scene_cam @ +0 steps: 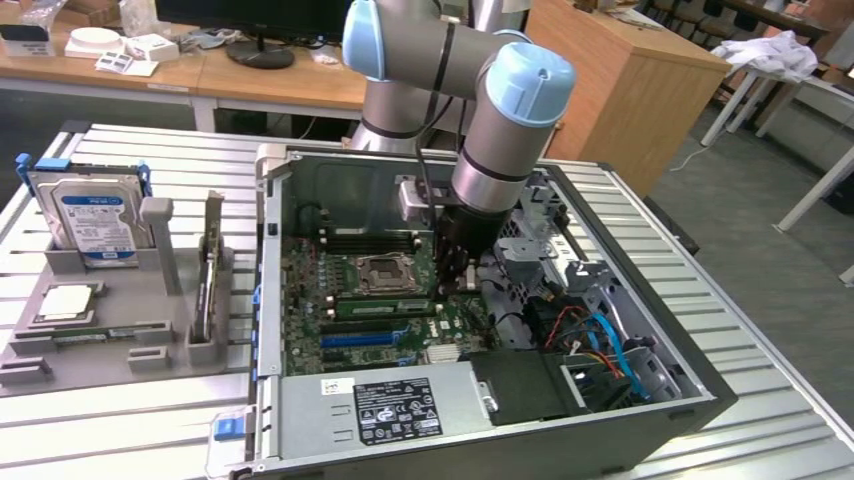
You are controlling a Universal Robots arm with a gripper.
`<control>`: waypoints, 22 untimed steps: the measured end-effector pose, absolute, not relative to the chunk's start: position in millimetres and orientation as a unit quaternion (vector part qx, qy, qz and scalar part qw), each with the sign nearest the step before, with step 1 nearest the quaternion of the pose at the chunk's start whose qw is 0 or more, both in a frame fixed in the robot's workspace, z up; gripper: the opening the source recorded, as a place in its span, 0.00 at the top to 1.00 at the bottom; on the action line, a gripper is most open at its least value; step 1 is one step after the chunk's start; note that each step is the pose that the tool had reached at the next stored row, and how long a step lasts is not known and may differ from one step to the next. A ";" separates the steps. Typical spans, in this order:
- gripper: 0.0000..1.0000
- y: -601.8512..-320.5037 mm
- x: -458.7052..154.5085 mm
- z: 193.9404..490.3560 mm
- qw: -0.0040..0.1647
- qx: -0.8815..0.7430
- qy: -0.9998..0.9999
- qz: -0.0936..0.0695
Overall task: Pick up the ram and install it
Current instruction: 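Press down the ram until it locks into place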
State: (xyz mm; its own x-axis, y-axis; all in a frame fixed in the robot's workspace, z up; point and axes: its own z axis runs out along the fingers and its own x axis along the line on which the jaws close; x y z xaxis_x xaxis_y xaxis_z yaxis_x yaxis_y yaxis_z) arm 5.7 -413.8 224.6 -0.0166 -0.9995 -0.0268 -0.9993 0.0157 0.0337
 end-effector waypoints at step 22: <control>0.89 -413.7 5.7 222.9 0.001 0.701 -0.713 -0.021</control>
